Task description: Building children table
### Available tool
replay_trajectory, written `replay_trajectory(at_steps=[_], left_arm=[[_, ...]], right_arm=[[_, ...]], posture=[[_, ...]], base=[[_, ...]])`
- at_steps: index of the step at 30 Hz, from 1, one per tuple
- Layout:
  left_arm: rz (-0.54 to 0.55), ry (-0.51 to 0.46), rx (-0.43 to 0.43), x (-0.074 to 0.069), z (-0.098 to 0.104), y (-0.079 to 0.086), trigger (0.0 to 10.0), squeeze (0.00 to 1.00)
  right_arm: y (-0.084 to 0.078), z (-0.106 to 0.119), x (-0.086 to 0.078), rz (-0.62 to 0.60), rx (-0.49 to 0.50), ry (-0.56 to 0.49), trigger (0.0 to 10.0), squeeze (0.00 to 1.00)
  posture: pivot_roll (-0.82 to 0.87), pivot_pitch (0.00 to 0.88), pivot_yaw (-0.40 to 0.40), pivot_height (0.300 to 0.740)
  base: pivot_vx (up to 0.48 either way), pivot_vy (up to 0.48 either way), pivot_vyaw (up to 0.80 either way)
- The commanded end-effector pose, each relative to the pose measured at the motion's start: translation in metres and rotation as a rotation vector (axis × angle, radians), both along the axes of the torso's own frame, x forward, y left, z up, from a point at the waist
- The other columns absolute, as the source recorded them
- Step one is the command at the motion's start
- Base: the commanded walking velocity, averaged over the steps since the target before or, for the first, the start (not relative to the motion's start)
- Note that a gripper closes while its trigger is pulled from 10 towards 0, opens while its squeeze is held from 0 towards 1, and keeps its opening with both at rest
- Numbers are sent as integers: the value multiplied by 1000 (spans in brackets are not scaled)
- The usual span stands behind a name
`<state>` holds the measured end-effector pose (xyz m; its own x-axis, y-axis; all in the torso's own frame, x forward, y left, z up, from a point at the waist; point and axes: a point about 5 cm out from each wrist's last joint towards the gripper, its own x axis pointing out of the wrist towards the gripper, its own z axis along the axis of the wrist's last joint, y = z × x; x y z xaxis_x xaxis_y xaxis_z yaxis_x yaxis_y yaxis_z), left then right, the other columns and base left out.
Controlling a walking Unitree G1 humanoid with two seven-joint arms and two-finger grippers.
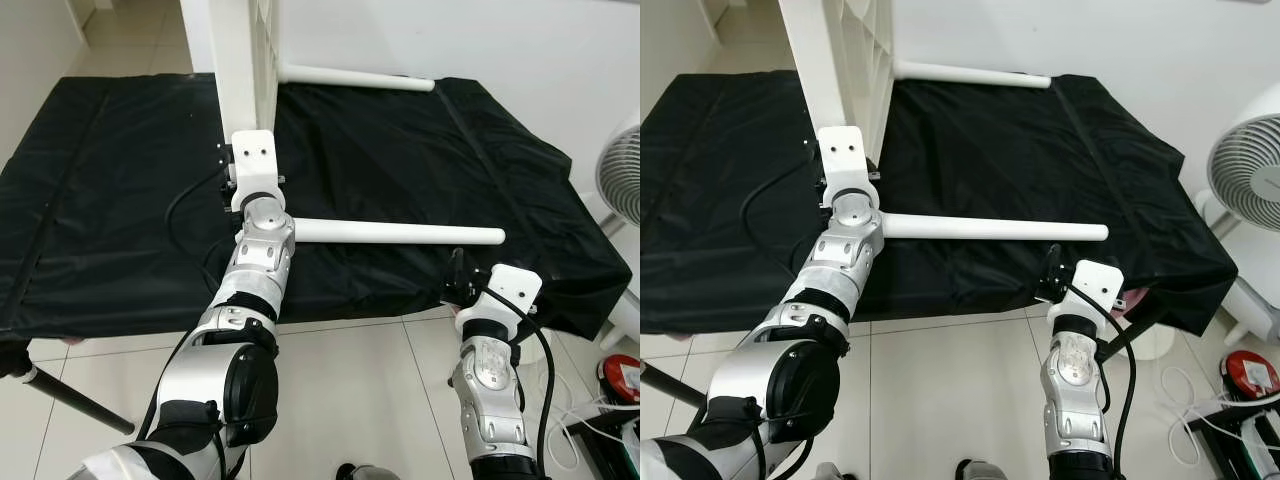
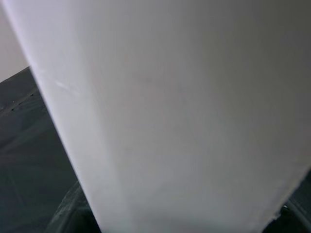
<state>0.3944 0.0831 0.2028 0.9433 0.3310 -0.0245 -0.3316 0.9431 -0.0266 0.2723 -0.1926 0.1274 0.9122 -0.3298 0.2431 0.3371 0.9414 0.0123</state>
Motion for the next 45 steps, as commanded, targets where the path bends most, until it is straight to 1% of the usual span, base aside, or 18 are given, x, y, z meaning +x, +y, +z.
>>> replay_trajectory(at_steps=[1,9,10,14,15,16,17,18,22,24,29,35,37,38,39,40,42,45], left_arm=[[319,58,-84,-22,-4,-35,0,0],[329,34,-90,-22,0,-31,0,0],[329,15,-85,-22,2,-28,2824,0],[324,-3,-89,-21,4,-25,3255,0],[316,-26,-77,-20,7,-20,5843,0],[316,-26,-77,-20,7,-20,5843,0],[330,-61,-50,-19,12,-11,8588,0],[340,-99,-21,-19,16,-3,10000,0],[348,-154,27,-22,22,11,10000,0],[348,-154,27,-22,22,11,10000,0],[327,-213,88,-33,24,27,10000,0],[296,-239,113,-40,23,35,10000,0],[219,-279,110,-47,22,39,10000,0],[219,-279,110,-47,22,39,10000,0],[149,-323,116,-51,23,40,10000,0],[149,-323,116,-51,23,40,10000,0],[26,-372,125,-58,22,44,10000,0],[-25,-401,136,-63,22,45,10000,0]], right_arm=[[1,-2,-1,0,5,14,10000,0],[1,-2,0,6,5,15,10000,0],[1,-2,0,8,4,16,10000,0],[1,-2,1,9,4,17,10000,0],[2,-3,1,11,3,18,10000,0],[2,-3,1,11,3,18,10000,0],[2,-3,1,13,3,20,10000,0],[3,-3,2,16,3,20,10000,0],[4,-3,4,22,2,22,10000,0],[4,-3,4,22,2,22,10000,0],[4,-2,7,32,0,19,10000,0],[5,-1,9,41,-2,18,10000,0],[6,-1,11,50,-5,17,10000,0],[6,-1,11,50,-5,17,10000,0],[6,0,12,54,-6,17,10000,0],[6,0,12,54,-6,17,10000,0],[7,0,14,62,-9,16,10000,0],[7,1,15,66,-11,13,10000,0]], posture=[[-131,65,-7,740],[-120,66,-14,740],[-117,65,-15,740],[-112,66,-17,740],[-109,65,-18,740],[-109,65,-18,740],[-99,64,-20,740],[-94,62,-22,740],[-87,60,-26,740],[-87,60,-26,740],[-73,60,-40,740],[-68,60,-48,740],[-64,60,-54,740],[-64,60,-54,740],[-58,60,-59,740],[-58,60,-59,740],[-53,60,-68,740],[-50,61,-69,740]], base=[[0,0,0],[0,0,0],[0,0,0],[0,0,0],[0,0,0],[0,0,0],[0,0,0],[0,0,0],[0,0,0],[0,0,0],[0,0,0],[0,0,0],[0,0,0],[0,0,0],[0,0,0],[0,0,0],[0,0,0],[0,0,0]])
